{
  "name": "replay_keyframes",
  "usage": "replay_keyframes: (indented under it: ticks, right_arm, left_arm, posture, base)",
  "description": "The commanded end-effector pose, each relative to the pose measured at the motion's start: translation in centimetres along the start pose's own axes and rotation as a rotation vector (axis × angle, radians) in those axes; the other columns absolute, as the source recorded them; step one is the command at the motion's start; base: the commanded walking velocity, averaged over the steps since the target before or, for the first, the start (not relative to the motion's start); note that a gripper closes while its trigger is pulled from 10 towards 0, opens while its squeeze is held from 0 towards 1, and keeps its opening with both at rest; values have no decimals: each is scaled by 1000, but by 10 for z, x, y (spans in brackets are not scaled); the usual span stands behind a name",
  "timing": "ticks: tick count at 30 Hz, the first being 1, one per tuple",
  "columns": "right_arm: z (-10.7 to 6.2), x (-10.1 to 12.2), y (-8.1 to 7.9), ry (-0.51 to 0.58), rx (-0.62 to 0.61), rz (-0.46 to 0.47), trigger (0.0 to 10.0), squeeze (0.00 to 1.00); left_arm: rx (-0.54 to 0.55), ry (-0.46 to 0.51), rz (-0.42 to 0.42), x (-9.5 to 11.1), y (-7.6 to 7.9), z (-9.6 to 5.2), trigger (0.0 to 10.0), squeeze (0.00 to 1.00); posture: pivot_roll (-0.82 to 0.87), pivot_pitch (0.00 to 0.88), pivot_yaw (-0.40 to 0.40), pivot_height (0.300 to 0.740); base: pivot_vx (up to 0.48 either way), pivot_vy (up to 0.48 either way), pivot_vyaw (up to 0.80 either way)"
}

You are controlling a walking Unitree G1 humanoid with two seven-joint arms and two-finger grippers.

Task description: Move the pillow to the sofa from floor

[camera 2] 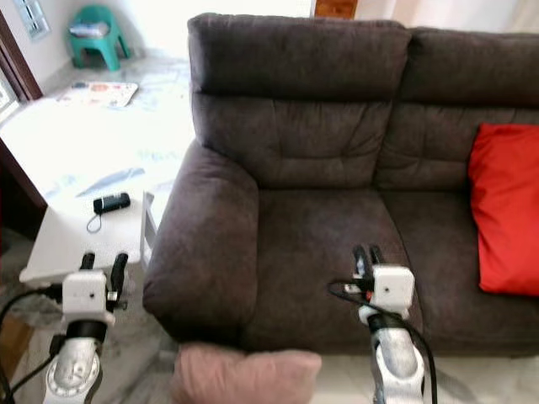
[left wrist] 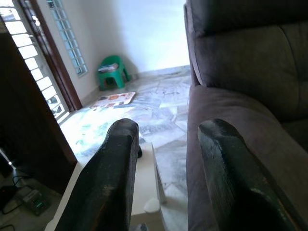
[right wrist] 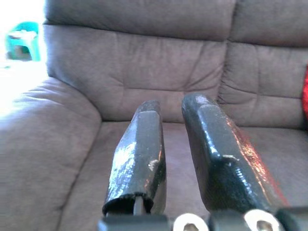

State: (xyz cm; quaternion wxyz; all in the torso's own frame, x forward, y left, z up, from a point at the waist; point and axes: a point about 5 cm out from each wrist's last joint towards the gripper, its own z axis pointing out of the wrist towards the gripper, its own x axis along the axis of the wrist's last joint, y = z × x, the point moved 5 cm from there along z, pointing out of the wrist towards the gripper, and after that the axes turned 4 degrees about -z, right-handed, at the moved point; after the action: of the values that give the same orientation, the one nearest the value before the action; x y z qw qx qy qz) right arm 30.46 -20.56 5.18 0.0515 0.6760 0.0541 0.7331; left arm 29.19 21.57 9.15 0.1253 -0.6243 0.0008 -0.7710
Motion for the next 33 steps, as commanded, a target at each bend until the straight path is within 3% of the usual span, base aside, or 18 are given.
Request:
replay_keyframes:
  ticks: [1,9,13,33]
  right_arm:
    - [-4,2,1,-5,1,-3,10000,0]
    - [-27,-6,8,-55,-39,-4,10000,0]
    - [-35,-13,7,-86,-62,12,10000,0]
    - [-7,14,-6,-9,-37,27,10000,0]
  left_arm:
    - [-7,13,-18,8,3,2,10000,0]
    - [-53,30,-35,19,11,19,10000,0]
    - [-137,18,-33,20,24,25,10000,0]
    - [-136,-26,-48,12,23,19,10000,0]
  posture:
    - [57,0,-61,740]
    - [32,0,-34,740]
    - [17,0,1,740]
    - [30,0,-5,740]
  base:
    - [0,0,0]
    - [0,0,0]
    - [0,0,0]
    - [0,0,0]
